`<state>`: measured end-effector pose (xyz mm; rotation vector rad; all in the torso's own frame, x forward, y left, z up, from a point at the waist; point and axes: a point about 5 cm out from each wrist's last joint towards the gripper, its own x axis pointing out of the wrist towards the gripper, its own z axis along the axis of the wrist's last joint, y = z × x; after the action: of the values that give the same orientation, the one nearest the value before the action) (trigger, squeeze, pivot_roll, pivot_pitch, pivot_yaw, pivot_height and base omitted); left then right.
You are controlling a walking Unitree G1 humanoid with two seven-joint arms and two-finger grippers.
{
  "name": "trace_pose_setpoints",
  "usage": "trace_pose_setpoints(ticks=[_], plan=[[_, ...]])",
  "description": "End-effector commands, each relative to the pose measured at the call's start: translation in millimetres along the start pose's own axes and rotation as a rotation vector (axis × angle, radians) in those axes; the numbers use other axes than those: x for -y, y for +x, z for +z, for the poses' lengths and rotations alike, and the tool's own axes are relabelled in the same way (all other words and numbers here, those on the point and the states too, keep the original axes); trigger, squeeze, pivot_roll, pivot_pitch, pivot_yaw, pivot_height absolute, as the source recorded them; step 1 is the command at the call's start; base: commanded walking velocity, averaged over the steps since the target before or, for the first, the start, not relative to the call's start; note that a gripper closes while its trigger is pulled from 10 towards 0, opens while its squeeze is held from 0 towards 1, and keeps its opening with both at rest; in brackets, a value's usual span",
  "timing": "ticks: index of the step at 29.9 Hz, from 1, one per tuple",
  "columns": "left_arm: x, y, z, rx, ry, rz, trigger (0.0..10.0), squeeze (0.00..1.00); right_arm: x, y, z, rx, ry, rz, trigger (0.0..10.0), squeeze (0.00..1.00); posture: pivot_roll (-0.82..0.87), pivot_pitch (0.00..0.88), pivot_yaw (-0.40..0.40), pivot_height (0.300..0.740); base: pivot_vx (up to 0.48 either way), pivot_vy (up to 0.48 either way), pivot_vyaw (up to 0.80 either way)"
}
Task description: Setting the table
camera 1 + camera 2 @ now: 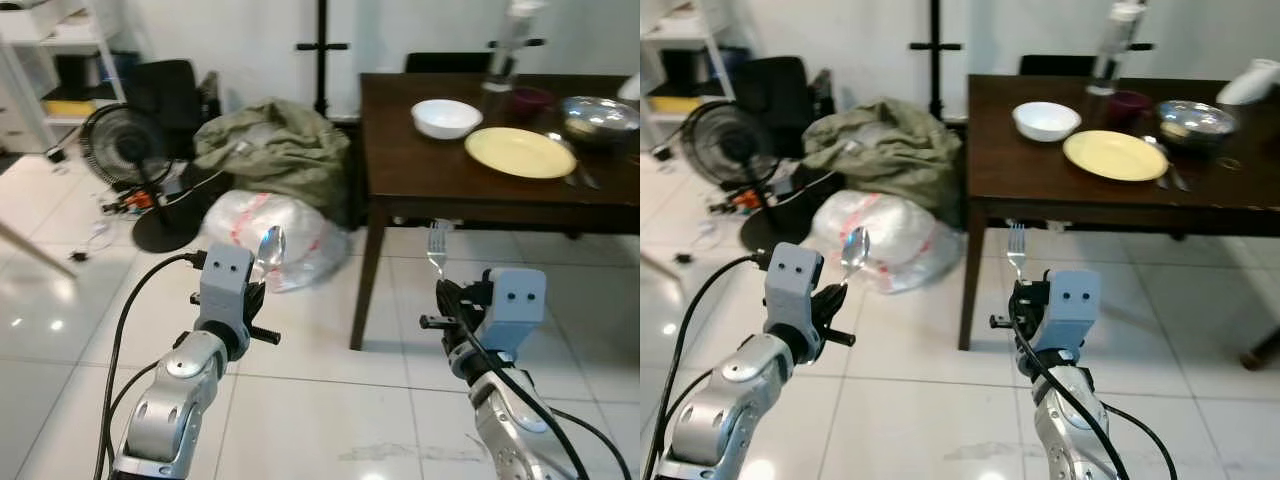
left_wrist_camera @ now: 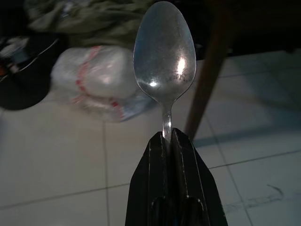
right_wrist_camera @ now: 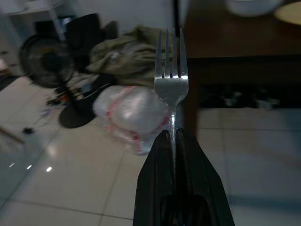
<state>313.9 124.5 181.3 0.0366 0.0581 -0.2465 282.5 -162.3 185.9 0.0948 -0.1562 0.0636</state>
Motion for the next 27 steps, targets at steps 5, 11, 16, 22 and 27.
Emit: trace_pose_setpoints(ticks=[5,11,16,22,27], plan=[[-4.9,-1.2,-9.3,-0.036,-0.004,0.039,10.0,0.00,-3.4,-2.4,-2.0,0.006,-0.001,0.025,10.0,0.00,0.01,0.130,0.114,0.740,0.000,0.000,0.79],[-7.7,-1.5,-9.4,-0.034,0.009,0.073,10.0,0.00,-5.6,-3.4,0.4,0.027,0.019,0.039,10.0,0.00,0.01,0.133,0.114,0.740,0.000,0.000,0.79],[-9.5,-1.0,-8.5,-0.028,0.016,0.088,10.0,0.00,-3.7,-2.3,2.6,0.039,0.020,0.029,10.0,0.00,0.01,0.133,0.112,0.740,0.000,0.000,0.79],[-10.2,-0.3,-6.6,-0.017,0.024,0.096,10.0,0.00,-0.6,-1.3,3.7,0.046,0.018,0.015,10.0,0.00,0.01,0.131,0.112,0.740,0.000,0.000,0.79],[-11.2,0.9,-4.8,-0.010,0.027,0.103,10.0,0.00,2.0,-0.9,3.5,0.046,0.018,0.000,10.0,0.00,0.01,0.130,0.115,0.740,0.000,0.000,0.79]])
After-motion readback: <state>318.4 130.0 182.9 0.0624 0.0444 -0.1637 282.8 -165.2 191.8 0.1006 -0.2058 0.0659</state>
